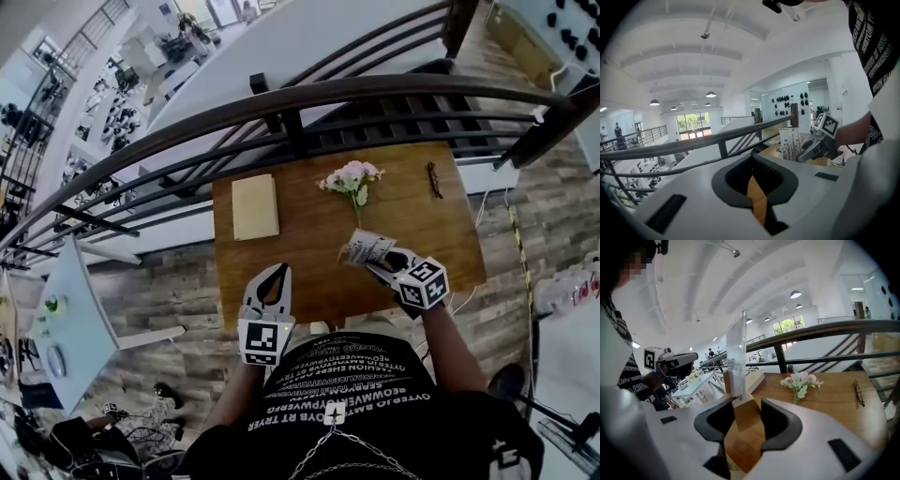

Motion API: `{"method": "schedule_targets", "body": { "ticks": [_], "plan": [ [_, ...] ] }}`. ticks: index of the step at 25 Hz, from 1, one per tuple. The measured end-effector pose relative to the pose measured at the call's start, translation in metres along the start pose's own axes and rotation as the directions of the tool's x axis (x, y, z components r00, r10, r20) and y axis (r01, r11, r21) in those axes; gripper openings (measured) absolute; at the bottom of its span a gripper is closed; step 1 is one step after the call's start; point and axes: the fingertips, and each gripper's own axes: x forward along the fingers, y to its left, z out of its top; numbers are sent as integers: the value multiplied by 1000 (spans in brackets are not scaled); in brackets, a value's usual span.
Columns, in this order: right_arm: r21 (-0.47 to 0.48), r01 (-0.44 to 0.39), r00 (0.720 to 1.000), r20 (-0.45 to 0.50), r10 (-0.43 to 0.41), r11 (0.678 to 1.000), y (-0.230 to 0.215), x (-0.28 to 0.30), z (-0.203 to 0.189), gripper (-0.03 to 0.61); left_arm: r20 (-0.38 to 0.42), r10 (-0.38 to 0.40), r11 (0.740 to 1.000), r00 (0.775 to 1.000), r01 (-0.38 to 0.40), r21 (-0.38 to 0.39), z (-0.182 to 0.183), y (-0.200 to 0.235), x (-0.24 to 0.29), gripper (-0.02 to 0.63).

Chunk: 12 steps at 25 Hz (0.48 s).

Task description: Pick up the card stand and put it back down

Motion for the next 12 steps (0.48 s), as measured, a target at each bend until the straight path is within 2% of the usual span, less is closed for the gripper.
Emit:
{"method": "schedule_targets", "body": {
  "ticks": [12],
  "plan": [
    [-46, 33, 994, 106, -28, 998, 25, -22, 30, 175, 13, -30, 1000, 999, 30, 8, -4, 1, -13, 20]
  ]
}}
